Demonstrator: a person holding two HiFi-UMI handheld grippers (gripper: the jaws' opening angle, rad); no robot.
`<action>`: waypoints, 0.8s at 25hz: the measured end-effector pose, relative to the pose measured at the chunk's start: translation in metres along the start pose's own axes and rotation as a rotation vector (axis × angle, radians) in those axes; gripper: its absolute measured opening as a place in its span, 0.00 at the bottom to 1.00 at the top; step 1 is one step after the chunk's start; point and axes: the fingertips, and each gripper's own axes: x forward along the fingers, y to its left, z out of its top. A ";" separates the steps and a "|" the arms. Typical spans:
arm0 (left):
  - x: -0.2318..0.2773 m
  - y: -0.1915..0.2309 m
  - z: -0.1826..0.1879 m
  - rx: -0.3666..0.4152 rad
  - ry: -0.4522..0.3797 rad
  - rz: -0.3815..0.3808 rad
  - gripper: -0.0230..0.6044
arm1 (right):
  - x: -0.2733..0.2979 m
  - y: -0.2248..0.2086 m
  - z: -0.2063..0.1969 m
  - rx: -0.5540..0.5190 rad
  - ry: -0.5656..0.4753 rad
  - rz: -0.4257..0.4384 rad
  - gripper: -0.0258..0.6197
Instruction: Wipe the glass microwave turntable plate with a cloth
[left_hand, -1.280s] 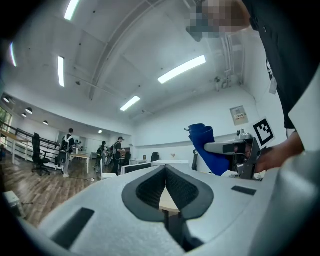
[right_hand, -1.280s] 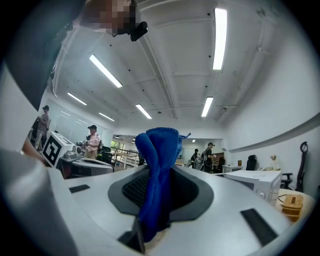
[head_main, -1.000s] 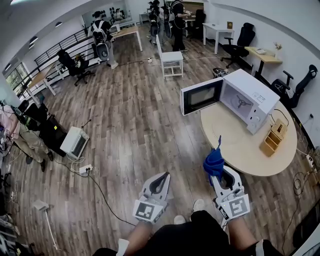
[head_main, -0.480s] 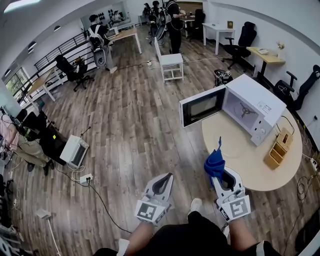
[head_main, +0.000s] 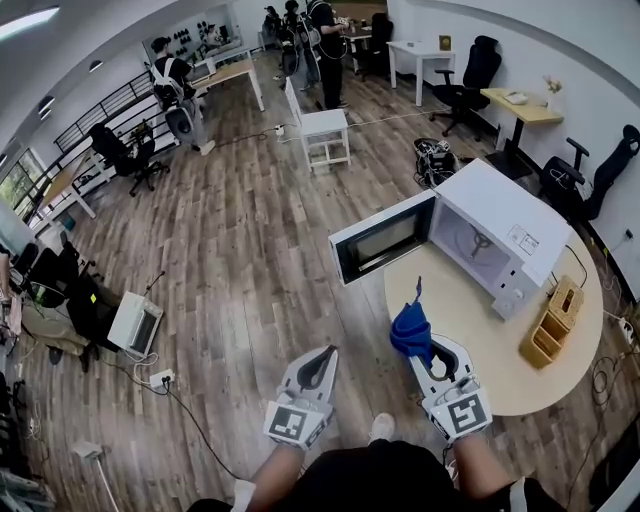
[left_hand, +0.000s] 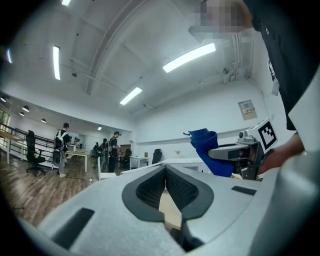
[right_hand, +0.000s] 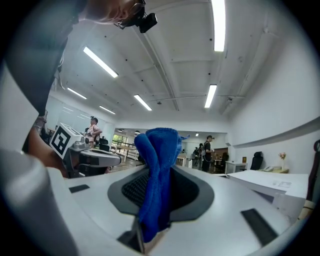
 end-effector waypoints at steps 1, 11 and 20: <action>0.010 0.001 -0.001 -0.003 0.002 -0.001 0.05 | 0.005 -0.009 -0.003 -0.001 0.007 0.000 0.19; 0.088 0.008 -0.005 0.009 0.013 -0.027 0.05 | 0.039 -0.074 -0.023 0.018 0.014 -0.014 0.19; 0.153 0.016 -0.012 0.020 0.022 -0.116 0.05 | 0.065 -0.122 -0.037 -0.030 0.036 -0.076 0.19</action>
